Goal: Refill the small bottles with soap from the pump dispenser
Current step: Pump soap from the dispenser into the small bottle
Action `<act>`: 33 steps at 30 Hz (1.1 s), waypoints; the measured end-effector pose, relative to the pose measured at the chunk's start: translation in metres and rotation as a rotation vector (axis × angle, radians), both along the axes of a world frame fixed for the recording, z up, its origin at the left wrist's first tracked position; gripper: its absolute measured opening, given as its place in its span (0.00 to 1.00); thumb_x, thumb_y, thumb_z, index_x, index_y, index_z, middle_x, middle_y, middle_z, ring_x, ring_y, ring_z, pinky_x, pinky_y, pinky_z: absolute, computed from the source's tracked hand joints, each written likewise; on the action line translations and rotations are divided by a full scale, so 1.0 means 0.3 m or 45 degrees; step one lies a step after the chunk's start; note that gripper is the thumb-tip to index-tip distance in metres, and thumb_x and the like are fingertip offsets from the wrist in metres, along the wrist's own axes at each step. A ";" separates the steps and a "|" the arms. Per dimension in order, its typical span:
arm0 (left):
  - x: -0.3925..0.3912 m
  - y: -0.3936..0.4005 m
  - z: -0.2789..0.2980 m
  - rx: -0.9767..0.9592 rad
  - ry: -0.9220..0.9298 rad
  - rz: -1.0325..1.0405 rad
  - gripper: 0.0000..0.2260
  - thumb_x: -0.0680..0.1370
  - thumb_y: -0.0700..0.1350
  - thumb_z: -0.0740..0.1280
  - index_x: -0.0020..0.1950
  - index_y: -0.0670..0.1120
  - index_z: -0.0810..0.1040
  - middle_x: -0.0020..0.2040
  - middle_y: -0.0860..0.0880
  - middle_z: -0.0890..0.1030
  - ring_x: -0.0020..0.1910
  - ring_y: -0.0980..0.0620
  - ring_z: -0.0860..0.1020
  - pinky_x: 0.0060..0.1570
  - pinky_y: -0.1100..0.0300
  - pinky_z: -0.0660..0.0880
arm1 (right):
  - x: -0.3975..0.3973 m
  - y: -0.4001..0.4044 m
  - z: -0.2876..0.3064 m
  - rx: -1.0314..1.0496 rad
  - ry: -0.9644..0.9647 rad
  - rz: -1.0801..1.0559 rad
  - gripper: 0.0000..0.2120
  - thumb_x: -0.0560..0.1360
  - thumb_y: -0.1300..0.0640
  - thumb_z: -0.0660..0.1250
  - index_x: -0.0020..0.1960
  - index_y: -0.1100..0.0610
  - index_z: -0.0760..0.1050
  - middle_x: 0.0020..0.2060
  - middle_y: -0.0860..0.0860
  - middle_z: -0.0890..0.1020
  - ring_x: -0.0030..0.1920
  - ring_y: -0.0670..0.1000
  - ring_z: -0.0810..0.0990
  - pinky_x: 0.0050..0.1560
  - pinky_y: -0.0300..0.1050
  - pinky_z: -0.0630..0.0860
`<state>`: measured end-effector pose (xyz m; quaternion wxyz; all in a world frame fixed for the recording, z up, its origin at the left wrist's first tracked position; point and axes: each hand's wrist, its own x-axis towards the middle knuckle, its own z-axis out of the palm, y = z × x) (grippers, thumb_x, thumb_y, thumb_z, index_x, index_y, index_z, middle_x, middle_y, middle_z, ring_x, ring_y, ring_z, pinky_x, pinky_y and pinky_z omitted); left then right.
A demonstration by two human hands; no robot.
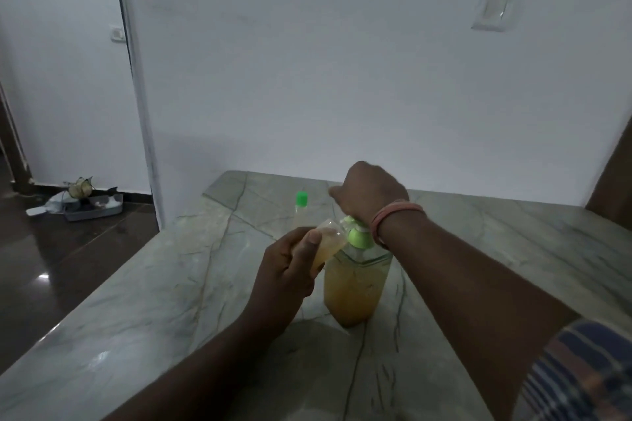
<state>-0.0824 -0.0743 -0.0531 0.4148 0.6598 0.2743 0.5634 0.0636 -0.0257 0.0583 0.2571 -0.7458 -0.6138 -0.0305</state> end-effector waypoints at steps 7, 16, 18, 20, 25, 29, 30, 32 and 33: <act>-0.012 -0.016 0.017 -0.147 -0.131 -0.166 0.30 0.65 0.79 0.62 0.55 0.60 0.82 0.33 0.49 0.77 0.26 0.55 0.70 0.24 0.63 0.67 | 0.001 0.004 0.016 -0.133 0.145 0.040 0.11 0.71 0.48 0.66 0.36 0.55 0.76 0.36 0.52 0.83 0.37 0.54 0.81 0.40 0.45 0.78; -0.011 0.003 0.011 -0.262 -0.188 -0.200 0.45 0.63 0.81 0.61 0.63 0.46 0.78 0.31 0.50 0.76 0.26 0.56 0.70 0.25 0.63 0.68 | -0.009 0.001 0.002 -0.080 0.002 -0.023 0.11 0.73 0.52 0.66 0.34 0.55 0.72 0.32 0.51 0.78 0.34 0.53 0.77 0.34 0.41 0.69; -0.012 -0.001 0.013 -0.279 -0.185 -0.180 0.46 0.62 0.81 0.61 0.64 0.46 0.77 0.31 0.51 0.76 0.25 0.57 0.70 0.25 0.63 0.68 | -0.012 0.000 0.013 -0.097 -0.033 0.001 0.11 0.73 0.51 0.66 0.35 0.54 0.72 0.33 0.51 0.78 0.34 0.52 0.77 0.33 0.42 0.69; -0.012 -0.007 0.014 -0.266 -0.183 -0.192 0.42 0.65 0.79 0.60 0.62 0.47 0.78 0.31 0.50 0.76 0.25 0.57 0.69 0.25 0.64 0.68 | -0.013 0.000 0.028 -0.103 -0.057 0.022 0.12 0.74 0.49 0.66 0.36 0.54 0.72 0.33 0.50 0.77 0.34 0.51 0.76 0.33 0.41 0.69; -0.008 0.006 0.011 -0.360 -0.176 -0.189 0.28 0.73 0.67 0.53 0.60 0.50 0.78 0.29 0.51 0.75 0.24 0.57 0.69 0.25 0.64 0.67 | -0.001 0.002 0.010 0.001 -0.019 -0.016 0.14 0.75 0.49 0.65 0.34 0.55 0.70 0.31 0.51 0.75 0.31 0.51 0.73 0.32 0.42 0.67; -0.005 0.010 0.014 -0.386 -0.179 -0.188 0.25 0.76 0.64 0.55 0.58 0.49 0.79 0.29 0.49 0.74 0.24 0.55 0.67 0.25 0.63 0.66 | -0.007 -0.004 0.001 -0.037 -0.053 -0.014 0.14 0.74 0.49 0.66 0.34 0.54 0.71 0.32 0.50 0.76 0.33 0.52 0.74 0.35 0.43 0.69; -0.004 0.010 0.015 -0.392 -0.172 -0.183 0.25 0.77 0.64 0.55 0.58 0.49 0.79 0.29 0.49 0.74 0.24 0.55 0.67 0.25 0.63 0.65 | -0.011 -0.007 0.010 -0.044 -0.086 -0.009 0.14 0.74 0.49 0.65 0.34 0.54 0.70 0.32 0.50 0.76 0.32 0.51 0.74 0.35 0.43 0.69; -0.001 0.008 0.016 -0.392 -0.145 -0.162 0.26 0.77 0.64 0.55 0.60 0.47 0.78 0.29 0.49 0.74 0.24 0.55 0.68 0.25 0.63 0.66 | -0.015 -0.008 0.030 -0.065 -0.137 0.016 0.13 0.75 0.48 0.65 0.35 0.54 0.70 0.32 0.50 0.75 0.32 0.51 0.73 0.34 0.42 0.68; -0.001 0.005 0.015 -0.390 -0.139 -0.156 0.27 0.77 0.65 0.55 0.61 0.46 0.77 0.29 0.49 0.75 0.24 0.55 0.68 0.25 0.63 0.67 | -0.014 -0.006 0.035 -0.075 -0.146 0.025 0.13 0.74 0.48 0.65 0.35 0.54 0.71 0.32 0.50 0.76 0.32 0.51 0.74 0.33 0.42 0.67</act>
